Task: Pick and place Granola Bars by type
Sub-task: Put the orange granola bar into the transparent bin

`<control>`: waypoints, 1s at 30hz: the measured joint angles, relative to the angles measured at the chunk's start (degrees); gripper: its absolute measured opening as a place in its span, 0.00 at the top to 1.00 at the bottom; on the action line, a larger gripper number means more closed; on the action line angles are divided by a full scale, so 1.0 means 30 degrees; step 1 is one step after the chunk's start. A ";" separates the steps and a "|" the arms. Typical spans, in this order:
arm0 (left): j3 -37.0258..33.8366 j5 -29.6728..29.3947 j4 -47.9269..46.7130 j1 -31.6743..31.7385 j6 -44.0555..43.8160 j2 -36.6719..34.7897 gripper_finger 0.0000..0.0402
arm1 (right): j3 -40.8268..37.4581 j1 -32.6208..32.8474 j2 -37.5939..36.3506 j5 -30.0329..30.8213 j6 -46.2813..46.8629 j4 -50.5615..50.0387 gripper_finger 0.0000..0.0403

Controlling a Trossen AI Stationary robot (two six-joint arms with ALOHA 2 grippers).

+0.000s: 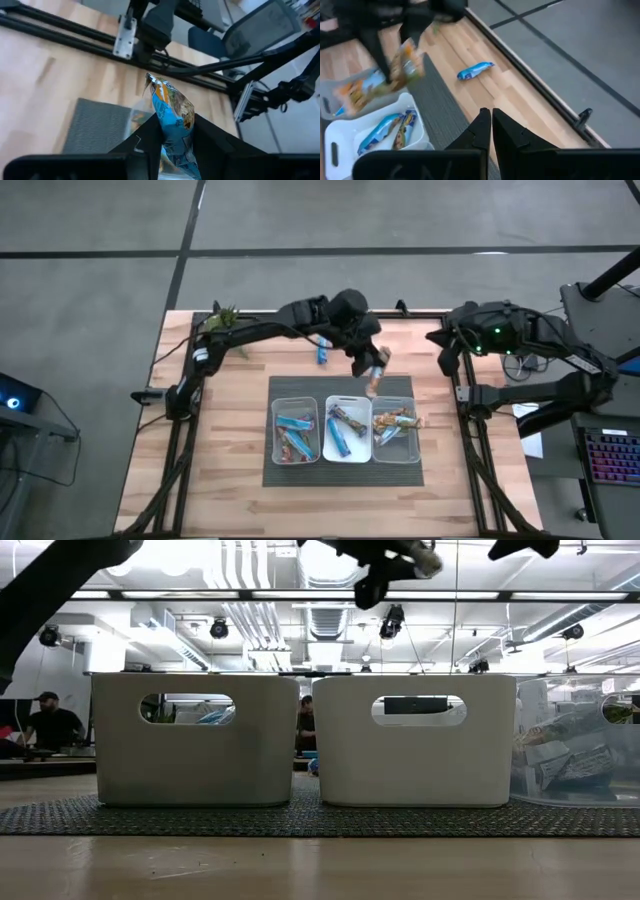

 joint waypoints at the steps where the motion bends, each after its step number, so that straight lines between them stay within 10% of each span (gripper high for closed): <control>1: -0.0300 0.0001 0.0527 -0.0165 -0.0411 0.0000 0.80 | 0.0000 0.0000 -0.0138 0.0126 0.0035 0.0016 0.98; 30: -1.0587 -0.0086 1.6806 -0.3467 -0.6283 0.0029 0.80 | -0.0073 0.0007 -0.0297 0.0592 0.0392 -0.0039 0.98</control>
